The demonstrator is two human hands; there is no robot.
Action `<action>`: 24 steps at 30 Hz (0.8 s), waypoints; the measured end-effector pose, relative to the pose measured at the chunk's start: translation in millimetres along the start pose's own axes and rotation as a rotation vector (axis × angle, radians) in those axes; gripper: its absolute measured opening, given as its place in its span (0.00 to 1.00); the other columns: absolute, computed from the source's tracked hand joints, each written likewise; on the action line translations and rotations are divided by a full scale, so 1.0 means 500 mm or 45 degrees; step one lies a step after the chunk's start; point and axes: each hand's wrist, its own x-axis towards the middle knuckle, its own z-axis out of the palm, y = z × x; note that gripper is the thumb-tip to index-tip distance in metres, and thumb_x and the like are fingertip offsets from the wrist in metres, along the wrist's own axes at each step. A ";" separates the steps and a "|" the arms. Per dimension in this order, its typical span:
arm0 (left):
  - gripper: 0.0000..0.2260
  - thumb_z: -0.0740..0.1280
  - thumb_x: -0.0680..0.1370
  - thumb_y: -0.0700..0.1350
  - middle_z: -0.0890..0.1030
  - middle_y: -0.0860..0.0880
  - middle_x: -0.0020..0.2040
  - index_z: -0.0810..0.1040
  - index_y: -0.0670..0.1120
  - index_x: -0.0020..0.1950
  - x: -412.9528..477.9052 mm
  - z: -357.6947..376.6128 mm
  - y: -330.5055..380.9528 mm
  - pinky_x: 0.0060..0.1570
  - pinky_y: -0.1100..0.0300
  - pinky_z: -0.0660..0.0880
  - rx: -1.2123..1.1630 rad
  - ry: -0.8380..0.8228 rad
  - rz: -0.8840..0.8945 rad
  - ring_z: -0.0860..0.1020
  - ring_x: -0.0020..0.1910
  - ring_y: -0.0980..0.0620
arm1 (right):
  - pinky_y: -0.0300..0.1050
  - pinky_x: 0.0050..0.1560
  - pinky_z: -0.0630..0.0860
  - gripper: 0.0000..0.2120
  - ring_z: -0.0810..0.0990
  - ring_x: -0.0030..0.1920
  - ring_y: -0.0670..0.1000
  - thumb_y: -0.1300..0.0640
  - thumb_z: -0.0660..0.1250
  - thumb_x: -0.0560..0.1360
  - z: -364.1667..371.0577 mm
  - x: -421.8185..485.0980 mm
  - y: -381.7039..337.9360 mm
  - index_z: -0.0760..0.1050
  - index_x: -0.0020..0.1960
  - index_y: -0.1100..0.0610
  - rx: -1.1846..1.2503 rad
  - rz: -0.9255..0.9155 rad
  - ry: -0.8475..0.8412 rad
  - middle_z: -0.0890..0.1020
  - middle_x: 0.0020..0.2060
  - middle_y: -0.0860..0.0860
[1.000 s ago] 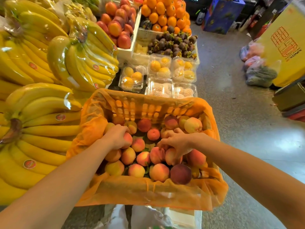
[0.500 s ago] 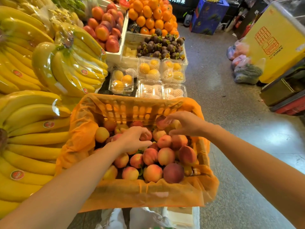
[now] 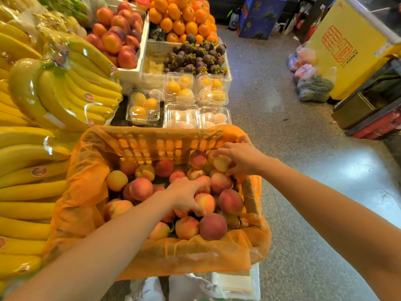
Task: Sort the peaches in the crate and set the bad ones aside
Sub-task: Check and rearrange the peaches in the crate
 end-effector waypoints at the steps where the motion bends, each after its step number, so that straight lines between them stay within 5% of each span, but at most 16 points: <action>1: 0.34 0.73 0.67 0.63 0.77 0.48 0.63 0.69 0.51 0.68 0.002 0.008 -0.001 0.56 0.48 0.73 -0.032 -0.017 -0.007 0.74 0.61 0.45 | 0.51 0.57 0.54 0.32 0.74 0.58 0.53 0.43 0.72 0.69 0.001 -0.001 0.002 0.64 0.71 0.41 0.021 -0.005 0.018 0.74 0.59 0.47; 10: 0.33 0.72 0.63 0.67 0.76 0.54 0.61 0.68 0.60 0.65 0.001 0.020 -0.021 0.58 0.46 0.72 -0.281 -0.015 -0.004 0.72 0.60 0.49 | 0.51 0.62 0.55 0.29 0.71 0.61 0.47 0.42 0.74 0.68 0.001 -0.021 0.015 0.70 0.67 0.42 0.489 -0.013 0.135 0.76 0.60 0.44; 14: 0.31 0.75 0.67 0.61 0.73 0.56 0.63 0.68 0.60 0.66 -0.021 -0.007 -0.040 0.58 0.52 0.72 -0.528 -0.032 -0.012 0.71 0.60 0.52 | 0.52 0.64 0.55 0.28 0.71 0.63 0.46 0.41 0.75 0.66 0.003 -0.025 0.007 0.72 0.64 0.41 0.653 0.003 0.201 0.76 0.59 0.42; 17: 0.23 0.75 0.68 0.58 0.74 0.52 0.58 0.71 0.60 0.59 -0.052 -0.043 -0.060 0.53 0.51 0.76 -0.746 0.014 -0.051 0.75 0.54 0.48 | 0.53 0.63 0.65 0.30 0.74 0.60 0.49 0.38 0.73 0.65 -0.005 -0.009 -0.012 0.73 0.64 0.43 0.776 -0.069 0.209 0.78 0.58 0.46; 24: 0.20 0.76 0.69 0.49 0.73 0.48 0.55 0.73 0.59 0.57 -0.157 -0.105 -0.151 0.46 0.56 0.76 -0.757 0.102 -0.275 0.76 0.49 0.49 | 0.46 0.60 0.73 0.28 0.74 0.61 0.46 0.51 0.78 0.68 -0.018 0.069 -0.129 0.74 0.65 0.52 1.088 -0.211 0.115 0.77 0.62 0.48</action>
